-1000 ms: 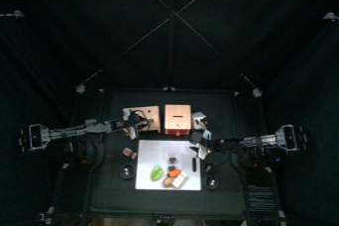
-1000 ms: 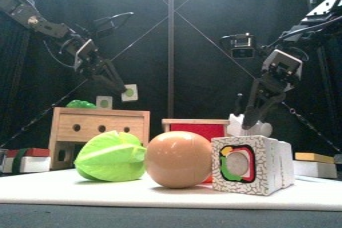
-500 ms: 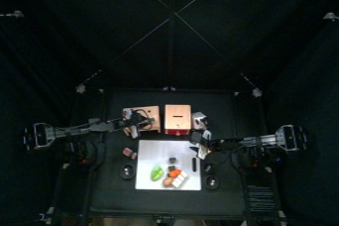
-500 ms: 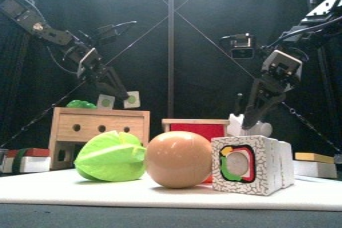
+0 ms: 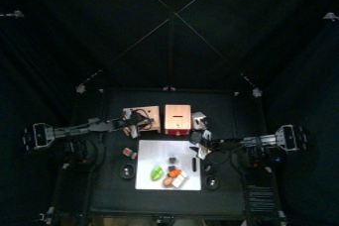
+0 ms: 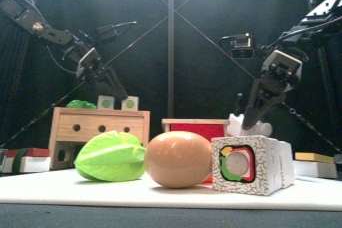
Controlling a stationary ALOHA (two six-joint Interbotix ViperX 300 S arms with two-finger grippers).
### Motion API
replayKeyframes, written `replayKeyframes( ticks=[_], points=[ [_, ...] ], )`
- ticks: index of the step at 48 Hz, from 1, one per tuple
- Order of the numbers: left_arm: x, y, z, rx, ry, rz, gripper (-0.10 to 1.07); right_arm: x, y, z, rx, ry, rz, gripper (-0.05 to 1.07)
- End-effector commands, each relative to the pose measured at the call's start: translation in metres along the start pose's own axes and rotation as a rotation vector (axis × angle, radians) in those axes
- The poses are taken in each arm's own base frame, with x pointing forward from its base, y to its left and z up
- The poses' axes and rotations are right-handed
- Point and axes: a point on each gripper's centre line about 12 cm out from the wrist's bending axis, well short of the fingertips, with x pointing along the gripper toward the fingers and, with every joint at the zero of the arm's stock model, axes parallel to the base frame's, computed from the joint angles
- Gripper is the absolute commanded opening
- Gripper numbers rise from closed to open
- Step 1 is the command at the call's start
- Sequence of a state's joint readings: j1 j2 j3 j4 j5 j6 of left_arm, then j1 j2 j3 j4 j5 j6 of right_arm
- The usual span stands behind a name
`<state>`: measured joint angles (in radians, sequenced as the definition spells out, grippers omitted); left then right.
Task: Place sushi piece on bench
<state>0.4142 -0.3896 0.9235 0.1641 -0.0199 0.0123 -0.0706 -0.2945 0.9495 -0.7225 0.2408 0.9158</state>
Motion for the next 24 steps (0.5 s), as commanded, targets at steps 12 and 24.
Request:
replayKeyframes(
  ticks=[12, 24],
  points=[
    [-0.021, 0.003, 0.024, -0.001, -0.147, 0.017, 0.74, -0.004, 0.001, 0.012, 0.006, -0.036, 0.008, 0.80],
    [-0.023, 0.000, 0.022, 0.002, -0.151, 0.007, 0.74, -0.004, 0.001, 0.011, 0.007, -0.034, 0.008, 0.80]
  ],
)
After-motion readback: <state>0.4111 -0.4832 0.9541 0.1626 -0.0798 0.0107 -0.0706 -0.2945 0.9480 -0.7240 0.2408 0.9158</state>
